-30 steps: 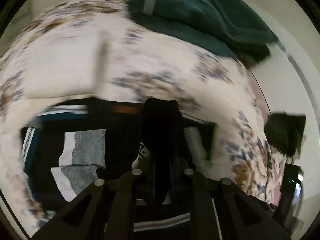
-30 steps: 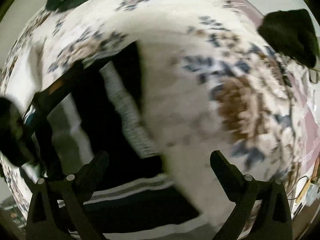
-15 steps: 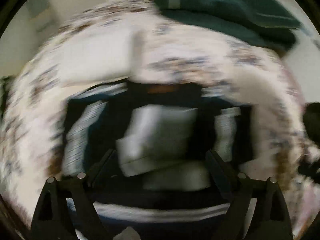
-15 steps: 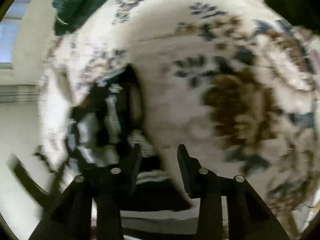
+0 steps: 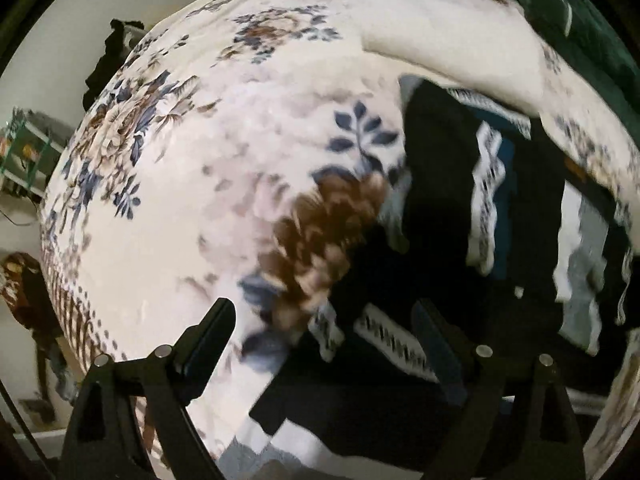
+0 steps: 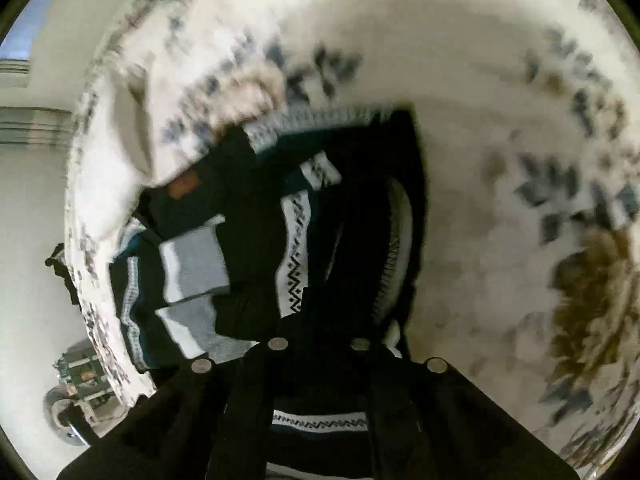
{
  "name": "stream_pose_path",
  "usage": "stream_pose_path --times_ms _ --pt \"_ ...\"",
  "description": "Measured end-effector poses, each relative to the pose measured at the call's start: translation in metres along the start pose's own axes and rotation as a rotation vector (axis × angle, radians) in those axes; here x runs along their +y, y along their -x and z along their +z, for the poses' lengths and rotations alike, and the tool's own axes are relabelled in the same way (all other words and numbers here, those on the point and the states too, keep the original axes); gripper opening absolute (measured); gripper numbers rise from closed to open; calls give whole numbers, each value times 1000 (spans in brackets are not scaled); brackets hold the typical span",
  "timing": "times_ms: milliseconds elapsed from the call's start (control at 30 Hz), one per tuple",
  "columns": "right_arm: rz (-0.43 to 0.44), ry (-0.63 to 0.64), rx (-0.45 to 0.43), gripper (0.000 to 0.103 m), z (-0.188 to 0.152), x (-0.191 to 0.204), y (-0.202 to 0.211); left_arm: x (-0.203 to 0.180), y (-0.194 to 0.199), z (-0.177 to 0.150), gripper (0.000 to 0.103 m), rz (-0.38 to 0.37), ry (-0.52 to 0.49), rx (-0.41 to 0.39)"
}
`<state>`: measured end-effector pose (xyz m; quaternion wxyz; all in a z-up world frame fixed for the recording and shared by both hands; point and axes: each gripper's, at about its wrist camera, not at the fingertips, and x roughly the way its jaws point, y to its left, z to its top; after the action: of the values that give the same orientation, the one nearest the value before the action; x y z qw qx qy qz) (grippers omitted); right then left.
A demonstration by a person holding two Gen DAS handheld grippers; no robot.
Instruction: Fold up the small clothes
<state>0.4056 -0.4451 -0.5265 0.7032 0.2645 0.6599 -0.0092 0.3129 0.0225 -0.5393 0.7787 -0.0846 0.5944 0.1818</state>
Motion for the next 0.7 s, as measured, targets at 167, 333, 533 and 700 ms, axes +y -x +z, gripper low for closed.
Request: stream_pose_path --times_ms 167,333,533,700 --pt "-67 -139 73 11 3 -50 -1 7 -8 22 90 -70 49 -1" --pt "56 -242 15 38 -21 -51 17 5 -22 38 90 -193 88 31" --pt "340 -461 137 52 -50 -40 -40 -10 -53 52 87 -357 94 100" --pt "330 -520 106 7 -44 -23 -78 -36 -54 52 13 -399 -53 78"
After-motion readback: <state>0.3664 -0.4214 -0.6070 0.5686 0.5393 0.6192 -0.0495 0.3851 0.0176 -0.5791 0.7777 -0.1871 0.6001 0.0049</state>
